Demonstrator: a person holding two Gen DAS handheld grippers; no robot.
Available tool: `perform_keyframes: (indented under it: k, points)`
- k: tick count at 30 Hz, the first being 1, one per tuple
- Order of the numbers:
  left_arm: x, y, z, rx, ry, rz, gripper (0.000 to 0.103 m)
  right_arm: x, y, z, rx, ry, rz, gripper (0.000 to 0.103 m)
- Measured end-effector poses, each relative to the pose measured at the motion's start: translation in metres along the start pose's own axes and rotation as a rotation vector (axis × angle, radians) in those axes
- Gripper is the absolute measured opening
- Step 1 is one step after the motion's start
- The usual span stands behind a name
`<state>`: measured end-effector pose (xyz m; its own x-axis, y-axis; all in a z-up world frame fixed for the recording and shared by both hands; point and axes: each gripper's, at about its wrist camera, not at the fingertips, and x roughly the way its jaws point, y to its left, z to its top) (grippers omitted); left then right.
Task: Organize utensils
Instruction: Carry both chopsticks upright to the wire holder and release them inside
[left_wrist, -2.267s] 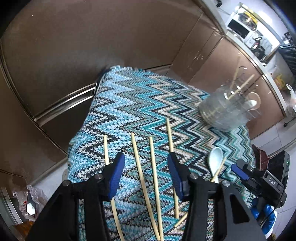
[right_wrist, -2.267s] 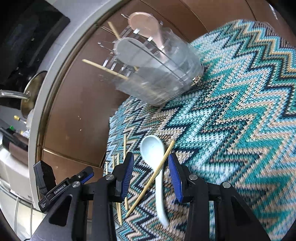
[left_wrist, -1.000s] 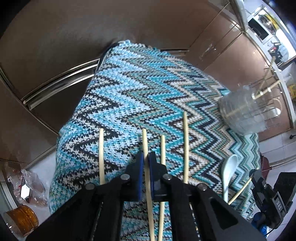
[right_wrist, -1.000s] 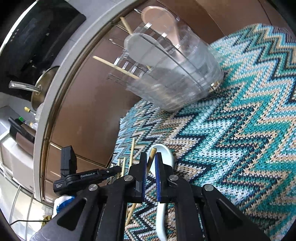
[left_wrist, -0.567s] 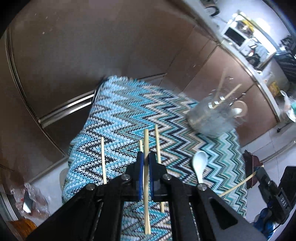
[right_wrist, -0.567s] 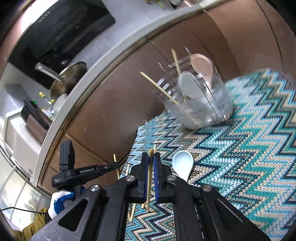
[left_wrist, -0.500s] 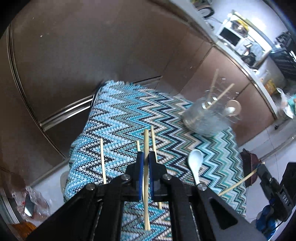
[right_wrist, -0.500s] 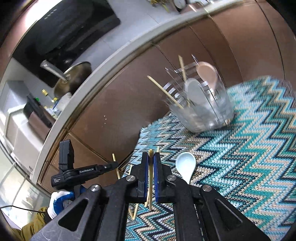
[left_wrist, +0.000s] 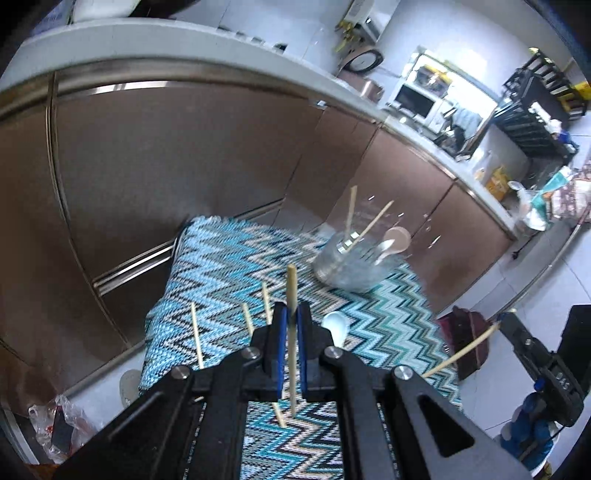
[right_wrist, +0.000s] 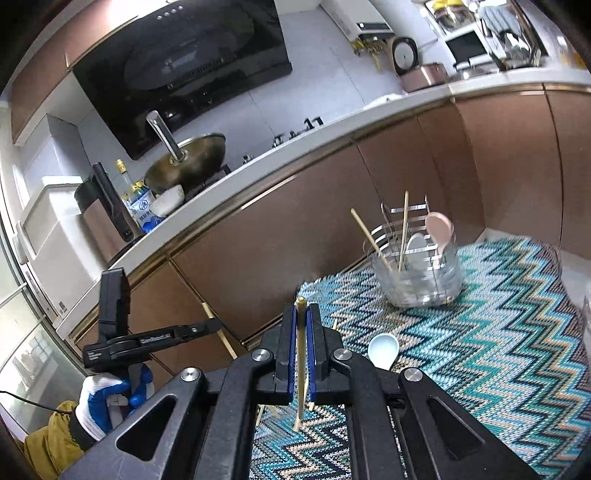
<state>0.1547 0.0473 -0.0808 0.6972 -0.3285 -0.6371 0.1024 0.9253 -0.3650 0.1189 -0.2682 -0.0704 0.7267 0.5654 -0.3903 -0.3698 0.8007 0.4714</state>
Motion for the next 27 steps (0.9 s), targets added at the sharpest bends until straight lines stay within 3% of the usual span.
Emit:
perform_keyframes:
  k: [11,17,21,27]
  points:
    - [-0.031,-0.039,0.021,0.057,-0.100,-0.058,0.005,-0.026,0.004,0.029,-0.063,-0.090,-0.080,0.005]
    - [-0.039,-0.062,0.051,0.081,-0.235,-0.091,0.005,-0.034,0.007,0.067,-0.148,-0.173,-0.152,0.005]
    - [-0.027,-0.079,0.074,0.088,-0.324,-0.133,0.005,-0.022,0.012,0.093,-0.211,-0.224,-0.199,0.005]
    - [0.019,-0.109,0.102,0.138,-0.405,-0.100,0.005,0.027,0.002,0.122,-0.267,-0.248,-0.254,0.005]
